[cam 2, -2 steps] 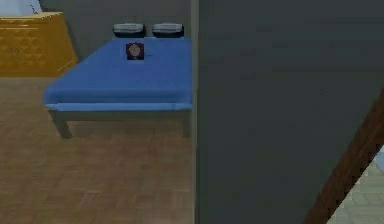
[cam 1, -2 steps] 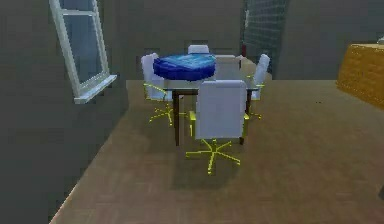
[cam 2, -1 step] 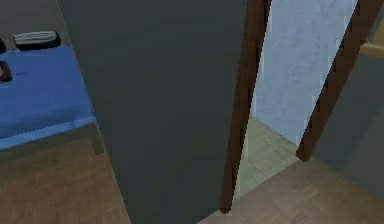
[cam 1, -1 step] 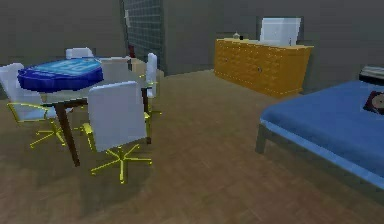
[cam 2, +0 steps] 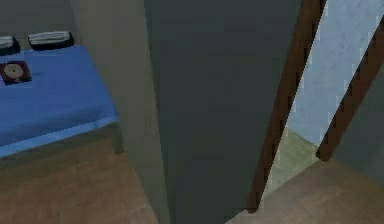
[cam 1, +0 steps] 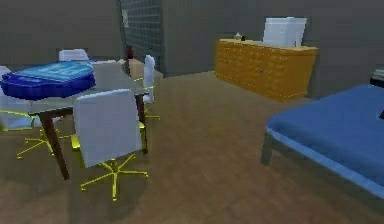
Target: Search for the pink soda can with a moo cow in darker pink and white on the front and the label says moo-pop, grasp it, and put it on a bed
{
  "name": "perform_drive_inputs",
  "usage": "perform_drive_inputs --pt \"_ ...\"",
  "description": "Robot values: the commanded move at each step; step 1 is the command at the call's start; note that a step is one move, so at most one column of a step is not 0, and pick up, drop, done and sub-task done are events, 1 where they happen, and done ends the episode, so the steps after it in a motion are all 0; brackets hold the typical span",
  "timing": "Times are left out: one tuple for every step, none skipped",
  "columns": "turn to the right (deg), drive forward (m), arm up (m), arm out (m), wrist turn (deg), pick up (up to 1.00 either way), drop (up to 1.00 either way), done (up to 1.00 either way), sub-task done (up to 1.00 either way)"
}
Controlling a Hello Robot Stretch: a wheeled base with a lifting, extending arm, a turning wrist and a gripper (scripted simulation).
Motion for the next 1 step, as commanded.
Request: perform_drive_inputs --pt "0.0 1.00 0.00 0.00 0.0 0.00 0.00 0.00 0.00"
